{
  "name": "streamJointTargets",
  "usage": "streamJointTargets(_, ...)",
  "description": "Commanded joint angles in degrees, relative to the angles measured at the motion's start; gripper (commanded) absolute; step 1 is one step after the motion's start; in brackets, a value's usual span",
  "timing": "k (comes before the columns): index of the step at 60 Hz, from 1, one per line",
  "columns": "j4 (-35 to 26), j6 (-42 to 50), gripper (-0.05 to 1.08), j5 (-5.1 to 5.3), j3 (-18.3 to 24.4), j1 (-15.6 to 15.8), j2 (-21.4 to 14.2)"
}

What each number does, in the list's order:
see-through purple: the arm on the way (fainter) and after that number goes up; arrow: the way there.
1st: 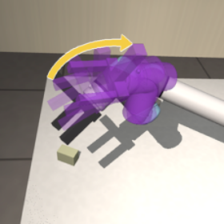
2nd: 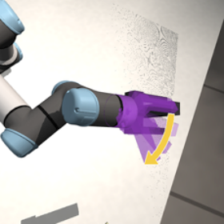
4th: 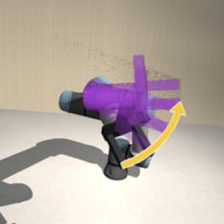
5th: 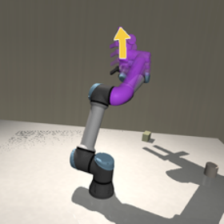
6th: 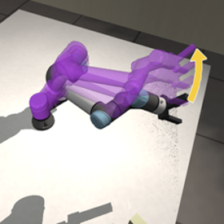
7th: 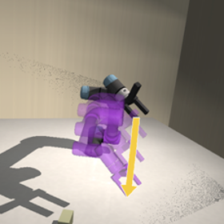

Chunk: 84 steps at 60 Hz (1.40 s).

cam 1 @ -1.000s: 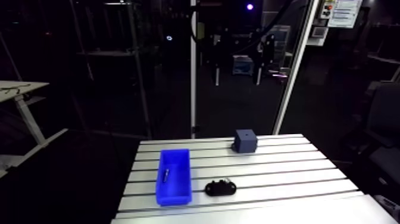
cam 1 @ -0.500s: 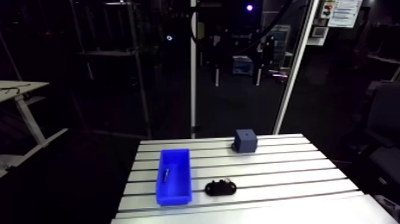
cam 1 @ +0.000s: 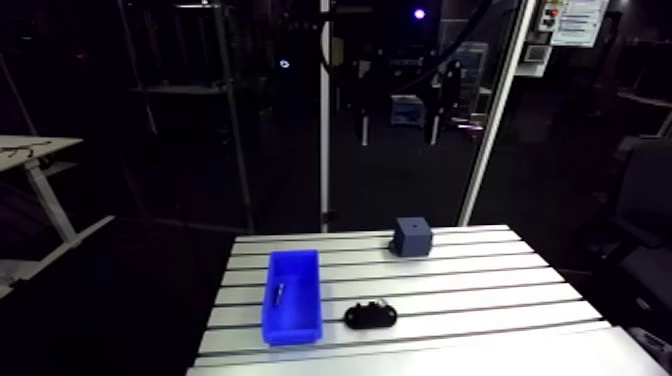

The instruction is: Pick up the M10 bolt and insert it into the hole until fully seated.

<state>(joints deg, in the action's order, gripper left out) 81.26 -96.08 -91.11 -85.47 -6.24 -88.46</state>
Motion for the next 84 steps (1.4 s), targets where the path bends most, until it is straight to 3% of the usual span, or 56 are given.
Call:
streamJointTargets(1, -0.01, 0.06, 0.01, 0.02, 0.00, 0.00, 0.00)
streamJointTargets(26, -0.02, -0.03, 0.01, 0.02, -0.08, 0.10, 0.00)
streamJointTargets(39, 1.38, 0.06, 0.01, -0.42, -2.60, 0.18, 0.08)
streamJointTargets(56, 17.14, -0.73, 0.01, -0.51, -13.27, 0.17, -0.25)
streamJointTargets(59, 21.11, -0.90, 0.01, -0.51, -16.92, 0.18, -0.19)
streamJointTargets(71, 33.54, -0.72, 0.01, -0.01, -25.23, 0.89, -0.27)
streamJointTargets(84, 36.91, -0.41, 0.01, -0.14, -27.77, 0.97, -0.18)
